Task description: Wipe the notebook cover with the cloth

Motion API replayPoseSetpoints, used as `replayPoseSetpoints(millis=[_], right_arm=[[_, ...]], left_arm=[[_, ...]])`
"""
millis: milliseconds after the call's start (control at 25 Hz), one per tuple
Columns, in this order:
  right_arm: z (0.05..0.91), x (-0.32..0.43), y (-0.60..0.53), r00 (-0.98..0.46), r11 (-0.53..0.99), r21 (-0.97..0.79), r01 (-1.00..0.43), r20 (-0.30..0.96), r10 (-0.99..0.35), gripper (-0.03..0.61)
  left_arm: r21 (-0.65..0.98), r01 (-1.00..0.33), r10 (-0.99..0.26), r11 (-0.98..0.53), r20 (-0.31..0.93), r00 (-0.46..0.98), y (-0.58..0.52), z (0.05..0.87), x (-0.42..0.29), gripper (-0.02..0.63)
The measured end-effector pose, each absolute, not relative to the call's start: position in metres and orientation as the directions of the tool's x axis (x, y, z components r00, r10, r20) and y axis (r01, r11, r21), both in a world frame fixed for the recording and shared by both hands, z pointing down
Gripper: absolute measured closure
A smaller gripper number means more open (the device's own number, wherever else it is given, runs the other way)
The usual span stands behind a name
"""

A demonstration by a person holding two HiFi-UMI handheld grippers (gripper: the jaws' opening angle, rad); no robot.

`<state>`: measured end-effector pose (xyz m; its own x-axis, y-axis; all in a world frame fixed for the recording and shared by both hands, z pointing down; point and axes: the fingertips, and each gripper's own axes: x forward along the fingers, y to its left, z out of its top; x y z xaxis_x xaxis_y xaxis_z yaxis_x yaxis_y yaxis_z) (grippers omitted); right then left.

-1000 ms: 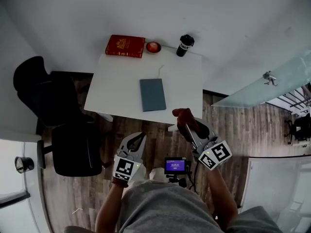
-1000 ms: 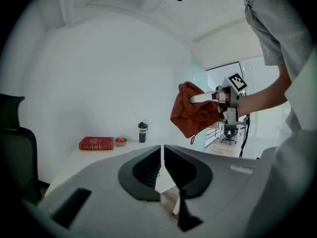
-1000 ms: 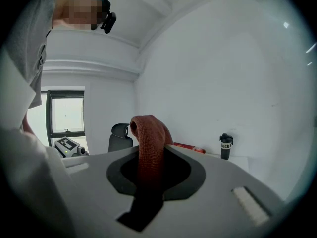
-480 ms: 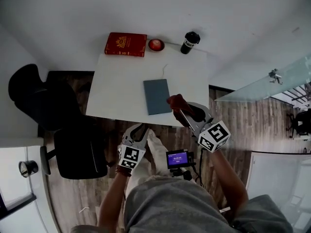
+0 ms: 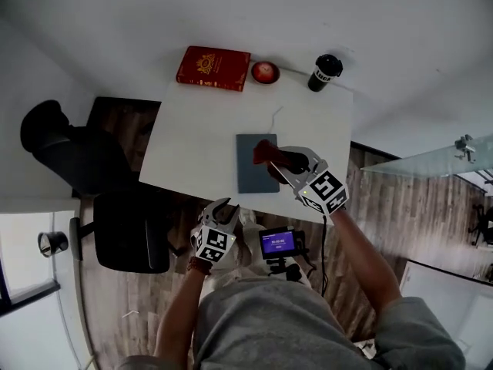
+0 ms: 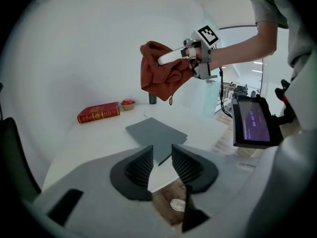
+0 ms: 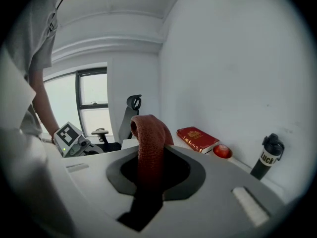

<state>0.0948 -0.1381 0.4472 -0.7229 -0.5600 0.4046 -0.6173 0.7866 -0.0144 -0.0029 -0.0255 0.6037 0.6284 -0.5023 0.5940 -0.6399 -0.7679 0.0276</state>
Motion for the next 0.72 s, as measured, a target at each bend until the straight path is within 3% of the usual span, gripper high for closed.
replayPoseSetpoints(millis=[320, 720], right_arm=[[0.526, 0.072, -0.169, -0.77, 0.893, -0.08, -0.443, 0.544, -0.333, 0.508], [0.609, 0.06, -0.234, -0.647, 0.909, 0.034, -0.416, 0.691, -0.322, 0.508]], left_arm=[[0.06, -0.696, -0.505, -0.716, 0.644, 0.575, -0.037, 0.652, 0.011, 0.491], [0.07, -0.689, -0.464, -0.721, 0.69, 0.556, -0.05, 0.697, 0.008, 0.46]])
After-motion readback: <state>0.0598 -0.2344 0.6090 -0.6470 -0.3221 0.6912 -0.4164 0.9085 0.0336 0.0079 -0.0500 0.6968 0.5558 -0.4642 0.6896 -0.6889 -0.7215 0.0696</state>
